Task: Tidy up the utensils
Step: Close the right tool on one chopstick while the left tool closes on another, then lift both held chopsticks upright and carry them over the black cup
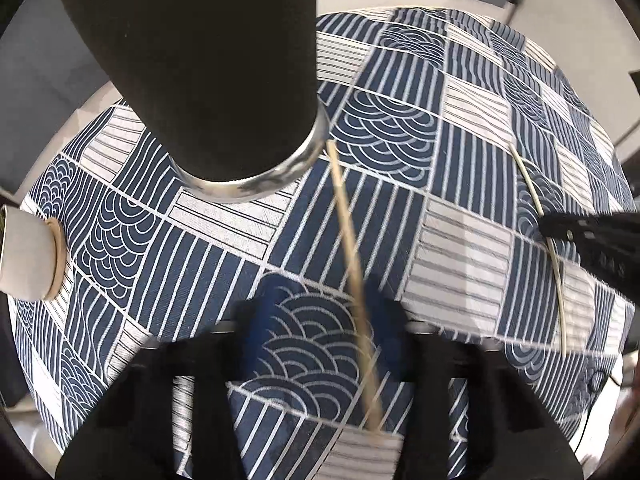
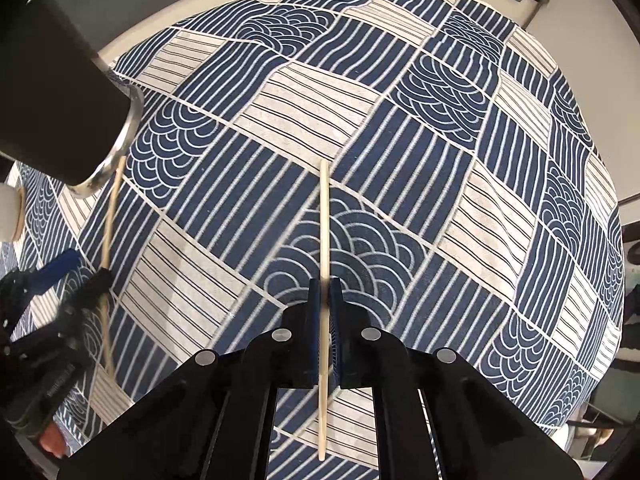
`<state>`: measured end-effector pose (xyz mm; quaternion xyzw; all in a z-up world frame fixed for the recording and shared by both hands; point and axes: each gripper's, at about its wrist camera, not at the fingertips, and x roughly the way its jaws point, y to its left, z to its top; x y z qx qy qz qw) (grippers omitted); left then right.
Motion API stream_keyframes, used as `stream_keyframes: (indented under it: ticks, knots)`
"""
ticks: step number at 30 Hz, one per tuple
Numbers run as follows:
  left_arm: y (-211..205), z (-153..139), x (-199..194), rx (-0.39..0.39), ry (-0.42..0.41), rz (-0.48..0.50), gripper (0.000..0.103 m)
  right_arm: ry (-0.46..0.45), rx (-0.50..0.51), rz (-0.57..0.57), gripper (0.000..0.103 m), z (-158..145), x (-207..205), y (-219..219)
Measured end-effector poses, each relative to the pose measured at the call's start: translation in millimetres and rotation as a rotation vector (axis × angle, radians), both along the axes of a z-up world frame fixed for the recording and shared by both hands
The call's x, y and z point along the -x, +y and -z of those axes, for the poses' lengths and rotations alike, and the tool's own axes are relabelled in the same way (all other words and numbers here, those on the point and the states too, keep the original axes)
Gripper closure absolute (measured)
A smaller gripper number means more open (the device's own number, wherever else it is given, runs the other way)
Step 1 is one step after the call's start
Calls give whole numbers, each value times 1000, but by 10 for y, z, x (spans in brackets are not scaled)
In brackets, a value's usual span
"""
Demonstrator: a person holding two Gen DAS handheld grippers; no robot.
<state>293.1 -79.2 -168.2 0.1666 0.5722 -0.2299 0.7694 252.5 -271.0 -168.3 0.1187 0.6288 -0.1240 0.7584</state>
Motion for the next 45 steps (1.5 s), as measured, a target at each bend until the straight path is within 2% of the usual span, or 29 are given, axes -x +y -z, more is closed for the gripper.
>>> stream_keyframes:
  ticks: [1,2,8,13,20,22,31,40,45]
  knots:
    - [35,-7,-3,9,25,-4,97,-1,-7,1,98,-1,14,-35]
    - [60,-9,8,17,42,-9,99,-2,-12,2,98,4,90,-79]
    - [196,-5,154,29,90,-17,99,-9,-24,9,98,-23,241,-184]
    - [411,-37,252,9,102,-43,99,-31,-19,-7,98,-174,383,-233]
    - [700,-329,400,18,29,-74,98,-65,-9,-43,98,-438,464,-148]
    - [739,-447,425,10,-13,-85,99,-81,3,-60,98,-571,420,94]
    - [1066,-1032,428,69,-121,-154,98,-209,36,-127,98,-1105,206,394]
    - [1164,-1587,324,85,-244,-201,98,-423,61,-191,98,-1997,217,605]
    - [1139,-1928,302,88,-303,-195,98,-503,97,-239,98,-2405,277,760]
